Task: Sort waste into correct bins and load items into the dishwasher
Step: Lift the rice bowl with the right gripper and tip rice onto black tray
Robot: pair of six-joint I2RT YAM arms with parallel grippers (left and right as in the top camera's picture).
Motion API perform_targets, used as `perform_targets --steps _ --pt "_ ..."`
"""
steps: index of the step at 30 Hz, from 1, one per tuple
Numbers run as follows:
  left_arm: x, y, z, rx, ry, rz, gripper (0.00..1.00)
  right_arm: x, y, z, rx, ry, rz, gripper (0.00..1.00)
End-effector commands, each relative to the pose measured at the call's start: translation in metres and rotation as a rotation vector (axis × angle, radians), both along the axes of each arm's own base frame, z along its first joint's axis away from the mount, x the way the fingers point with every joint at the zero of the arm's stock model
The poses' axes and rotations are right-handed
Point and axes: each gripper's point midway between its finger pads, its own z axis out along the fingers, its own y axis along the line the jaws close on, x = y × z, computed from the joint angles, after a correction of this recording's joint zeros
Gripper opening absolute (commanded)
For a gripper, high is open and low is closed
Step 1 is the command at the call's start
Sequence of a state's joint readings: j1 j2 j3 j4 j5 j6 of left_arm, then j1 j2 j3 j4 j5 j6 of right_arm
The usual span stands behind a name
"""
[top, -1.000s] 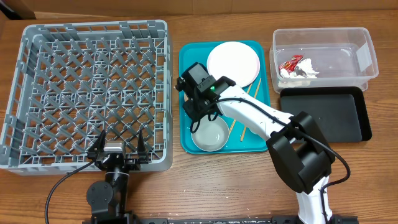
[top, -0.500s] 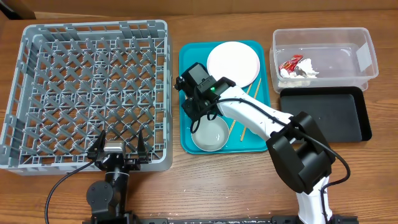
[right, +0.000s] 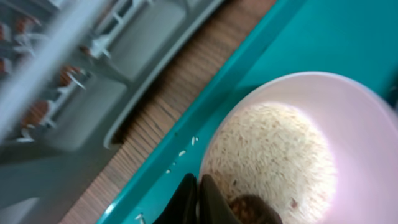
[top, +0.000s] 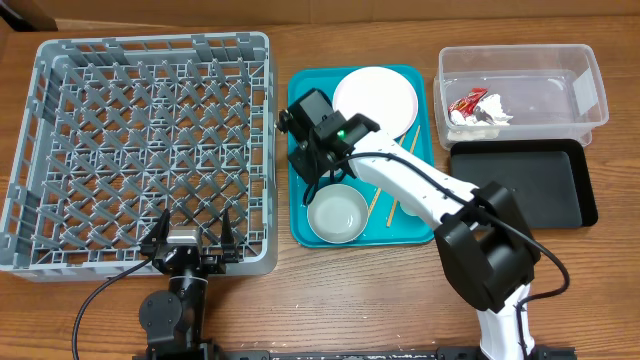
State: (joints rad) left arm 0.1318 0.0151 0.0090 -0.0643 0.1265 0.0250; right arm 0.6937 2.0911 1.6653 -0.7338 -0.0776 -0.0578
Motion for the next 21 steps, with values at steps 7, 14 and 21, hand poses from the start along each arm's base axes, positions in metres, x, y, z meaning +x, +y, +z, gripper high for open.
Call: perform_targets --steps 7,14,21 --pt "0.0 0.002 0.0 -0.009 -0.004 0.009 1.0 0.01 -0.028 0.15 0.18 -0.148 -0.161 0.04" --pt "0.0 0.002 0.0 -0.009 -0.004 0.009 1.0 -0.008 -0.11 0.197 0.252 -0.043 -0.409 0.04" --pt "0.0 0.002 0.0 -0.009 -0.004 0.009 1.0 -0.035 -0.209 0.201 0.227 0.107 -0.599 0.04"
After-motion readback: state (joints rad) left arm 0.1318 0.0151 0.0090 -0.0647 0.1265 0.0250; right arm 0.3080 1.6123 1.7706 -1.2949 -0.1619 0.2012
